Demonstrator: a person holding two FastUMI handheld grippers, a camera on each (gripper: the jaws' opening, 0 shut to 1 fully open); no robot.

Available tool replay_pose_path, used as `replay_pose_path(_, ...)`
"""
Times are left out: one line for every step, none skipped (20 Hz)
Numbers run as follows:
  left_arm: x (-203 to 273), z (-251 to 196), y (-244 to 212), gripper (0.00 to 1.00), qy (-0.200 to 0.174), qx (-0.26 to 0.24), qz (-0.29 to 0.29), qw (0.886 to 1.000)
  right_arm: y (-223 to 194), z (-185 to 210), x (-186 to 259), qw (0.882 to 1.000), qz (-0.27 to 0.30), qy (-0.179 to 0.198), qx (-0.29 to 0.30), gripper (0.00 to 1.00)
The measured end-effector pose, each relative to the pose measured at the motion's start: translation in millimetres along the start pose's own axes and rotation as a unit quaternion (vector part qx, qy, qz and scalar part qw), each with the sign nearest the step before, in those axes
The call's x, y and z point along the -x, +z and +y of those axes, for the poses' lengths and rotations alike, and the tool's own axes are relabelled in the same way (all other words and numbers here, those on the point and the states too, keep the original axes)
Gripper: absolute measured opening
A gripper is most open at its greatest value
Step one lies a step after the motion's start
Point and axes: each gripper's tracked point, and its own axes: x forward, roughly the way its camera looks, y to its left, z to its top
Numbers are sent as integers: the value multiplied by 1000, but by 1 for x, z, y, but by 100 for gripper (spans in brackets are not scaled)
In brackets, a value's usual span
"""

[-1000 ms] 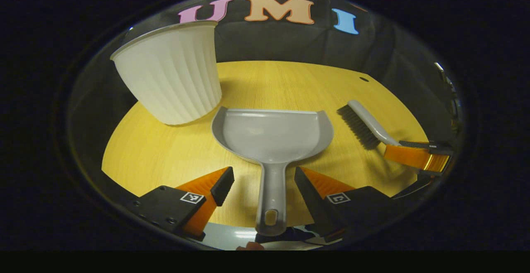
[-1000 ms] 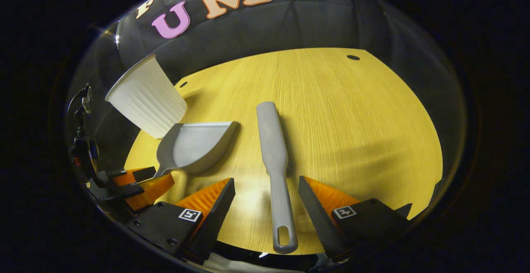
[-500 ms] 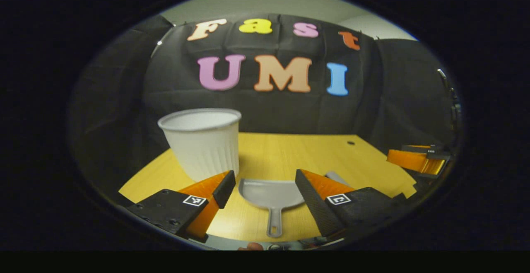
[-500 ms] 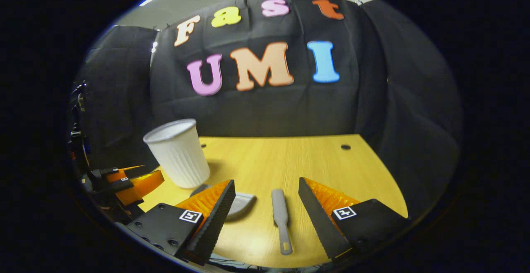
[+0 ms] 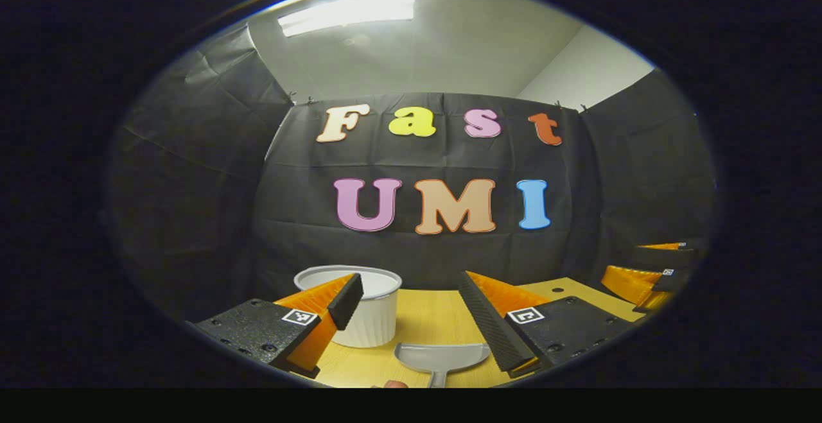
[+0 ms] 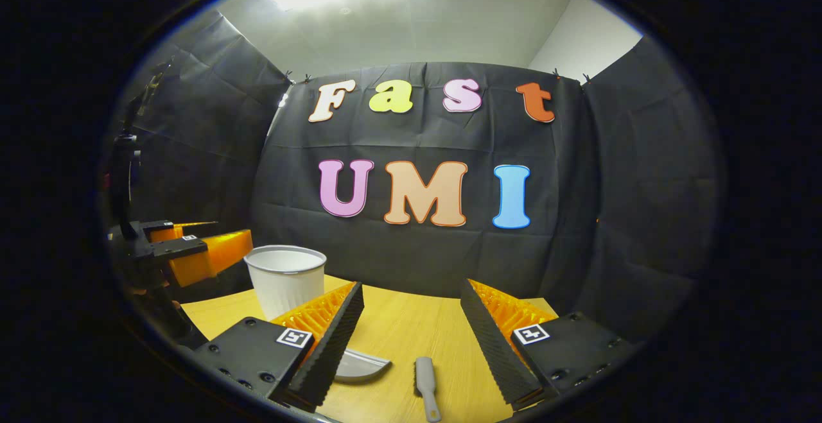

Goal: Pick up the small broom and dustpan from the desktop, sweep the trash into the dustpan with the broom, and then empty the trash into the garbage bin.

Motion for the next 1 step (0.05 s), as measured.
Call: replay_pose_path(-1,-3,-3,91,-6,0,4,1000,-3,2,1,1000,3,1,-6,97)
